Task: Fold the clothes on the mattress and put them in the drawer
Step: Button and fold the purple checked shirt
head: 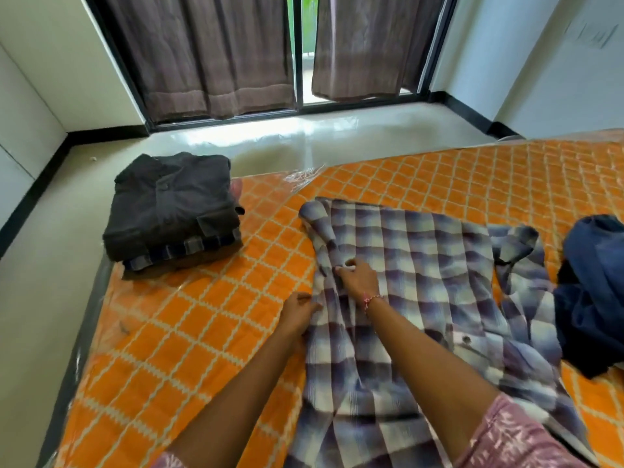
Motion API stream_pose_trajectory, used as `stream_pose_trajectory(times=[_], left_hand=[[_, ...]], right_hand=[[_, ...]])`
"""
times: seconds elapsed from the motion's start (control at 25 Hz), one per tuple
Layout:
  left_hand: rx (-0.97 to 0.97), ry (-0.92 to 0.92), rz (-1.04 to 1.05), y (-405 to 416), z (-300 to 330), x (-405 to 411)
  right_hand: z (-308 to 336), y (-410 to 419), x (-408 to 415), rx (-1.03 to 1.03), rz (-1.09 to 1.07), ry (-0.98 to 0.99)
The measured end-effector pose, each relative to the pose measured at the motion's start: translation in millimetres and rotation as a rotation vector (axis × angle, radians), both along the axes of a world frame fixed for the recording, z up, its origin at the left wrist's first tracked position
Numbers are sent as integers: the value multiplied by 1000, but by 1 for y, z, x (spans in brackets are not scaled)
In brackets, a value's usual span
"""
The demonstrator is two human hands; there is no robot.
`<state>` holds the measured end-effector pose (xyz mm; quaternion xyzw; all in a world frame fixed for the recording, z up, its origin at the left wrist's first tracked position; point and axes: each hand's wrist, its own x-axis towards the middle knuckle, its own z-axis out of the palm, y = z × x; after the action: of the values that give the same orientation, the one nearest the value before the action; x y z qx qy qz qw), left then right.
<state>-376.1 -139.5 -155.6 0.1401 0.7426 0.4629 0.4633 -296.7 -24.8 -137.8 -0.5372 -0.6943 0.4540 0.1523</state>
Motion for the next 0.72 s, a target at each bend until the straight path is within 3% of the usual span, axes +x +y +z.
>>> stream_pose_trajectory(times=[0.16,0.24,0.32,0.36,0.4,0.48,0.56,0.6,0.64,0.72], left_hand=[[47,82,52,62,-18,-37],[41,92,74,83,-30,-49],[48,118,77,96,-37,-55],[64,110,93,102,-38,-57],[89,76,128,109,-36,-59],[154,-68,195,124,-27,-65],[158,-215,200,142,-12,-70],[120,-256,183,151,-6,-73],[87,-281,155,159,-1,-76],[22,-251,77,175,3,-81]], right_hand=[[-9,49,-71,695,173,-357],[-13,69,-98,699,234,-529],[-17,88,-116,595,246,-566],[-17,95,-119,547,242,-458],[-21,105,-119,417,190,-228],[-20,131,-105,-6,-124,401],[-26,153,-74,-431,-408,729],[-32,160,-58,-604,-473,775],[-37,164,-46,-702,-491,700],[-34,166,-37,-760,-322,517]])
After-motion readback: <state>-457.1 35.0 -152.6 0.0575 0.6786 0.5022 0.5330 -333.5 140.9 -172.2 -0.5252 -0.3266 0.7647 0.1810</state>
